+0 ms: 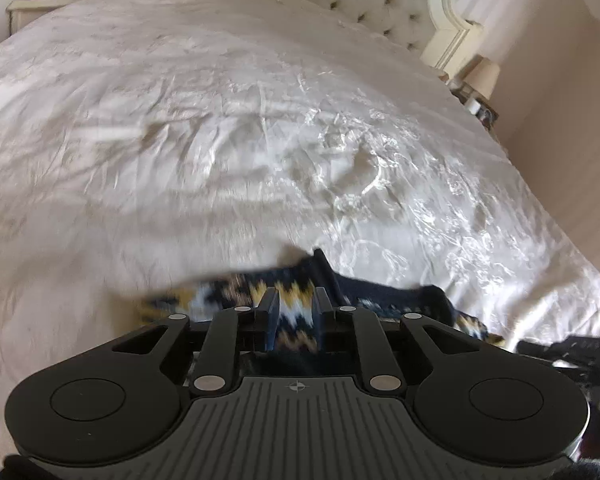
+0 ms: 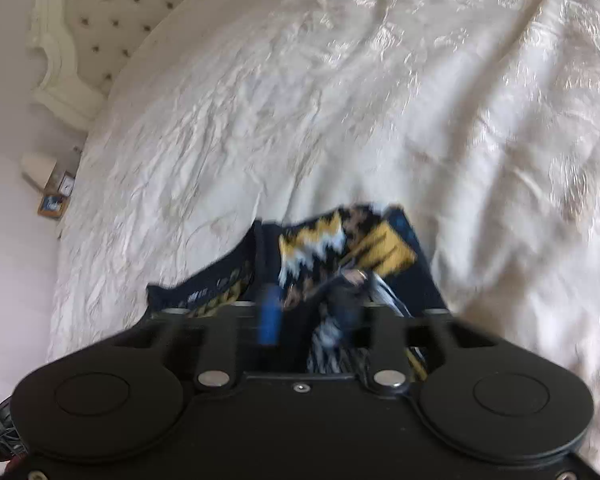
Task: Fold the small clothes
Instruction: 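Lift the hem with both grippers and fold it toward the collar, then lower the held hem onto the collar with both grippers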
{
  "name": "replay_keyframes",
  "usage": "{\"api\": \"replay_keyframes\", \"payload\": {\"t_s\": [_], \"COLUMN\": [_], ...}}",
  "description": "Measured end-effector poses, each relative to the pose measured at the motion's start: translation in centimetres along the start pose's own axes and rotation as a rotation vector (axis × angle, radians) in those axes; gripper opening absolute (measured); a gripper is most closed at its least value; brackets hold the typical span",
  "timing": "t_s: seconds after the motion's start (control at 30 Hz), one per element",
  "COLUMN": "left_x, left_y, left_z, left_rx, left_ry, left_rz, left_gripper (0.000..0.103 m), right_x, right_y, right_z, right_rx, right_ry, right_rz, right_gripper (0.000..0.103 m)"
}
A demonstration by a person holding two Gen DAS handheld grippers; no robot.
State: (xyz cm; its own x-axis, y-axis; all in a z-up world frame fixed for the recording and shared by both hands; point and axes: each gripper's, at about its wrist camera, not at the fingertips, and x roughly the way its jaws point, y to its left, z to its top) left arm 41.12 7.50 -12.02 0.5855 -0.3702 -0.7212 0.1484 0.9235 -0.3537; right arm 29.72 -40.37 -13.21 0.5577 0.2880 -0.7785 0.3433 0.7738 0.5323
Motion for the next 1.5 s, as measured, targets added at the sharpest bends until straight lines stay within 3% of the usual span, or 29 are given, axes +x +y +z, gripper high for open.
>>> {"api": "replay_keyframes", "payload": {"t_s": [0.07, 0.3, 0.5, 0.73, 0.9, 1.13, 1.5], "left_x": [0.2, -1.3, -3.1, -3.7, -1.6, 1.9, 8.3], "left_y": [0.4, 0.4, -0.8, -3.3, -4.3, -5.2, -4.7], "left_z": [0.8, 0.6, -4.4, -8.8, -10.0, -7.5, -0.5], "left_rx": [0.016, 0.140, 0.264, 0.263, 0.280, 0.310, 0.310], "left_ry": [-0.011, -0.025, 0.042, 0.091, 0.143, 0.153, 0.143], "left_rz": [0.010, 0.044, 0.092, 0.079, 0.102, 0.135, 0.151], "left_gripper": [0.029, 0.031, 0.031, 0.031, 0.031, 0.031, 0.031], "right_x": [-0.2, -1.8, -3.1, -2.3, -0.3, 2.2, 7.5], "right_y": [-0.1, 0.4, 1.3, 1.9, 2.1, 3.0, 3.2], "right_z": [0.6, 0.7, -2.2, -6.6, -7.4, -4.8, 0.8], "right_rx": [0.004, -0.084, -0.286, -0.464, -0.543, -0.630, -0.611], "right_ry": [-0.036, -0.072, -0.013, 0.092, 0.157, 0.179, 0.162], "right_rz": [0.004, -0.021, -0.071, -0.037, -0.031, -0.003, 0.009], "right_gripper": [0.057, 0.057, 0.057, 0.057, 0.057, 0.057, 0.055]}}
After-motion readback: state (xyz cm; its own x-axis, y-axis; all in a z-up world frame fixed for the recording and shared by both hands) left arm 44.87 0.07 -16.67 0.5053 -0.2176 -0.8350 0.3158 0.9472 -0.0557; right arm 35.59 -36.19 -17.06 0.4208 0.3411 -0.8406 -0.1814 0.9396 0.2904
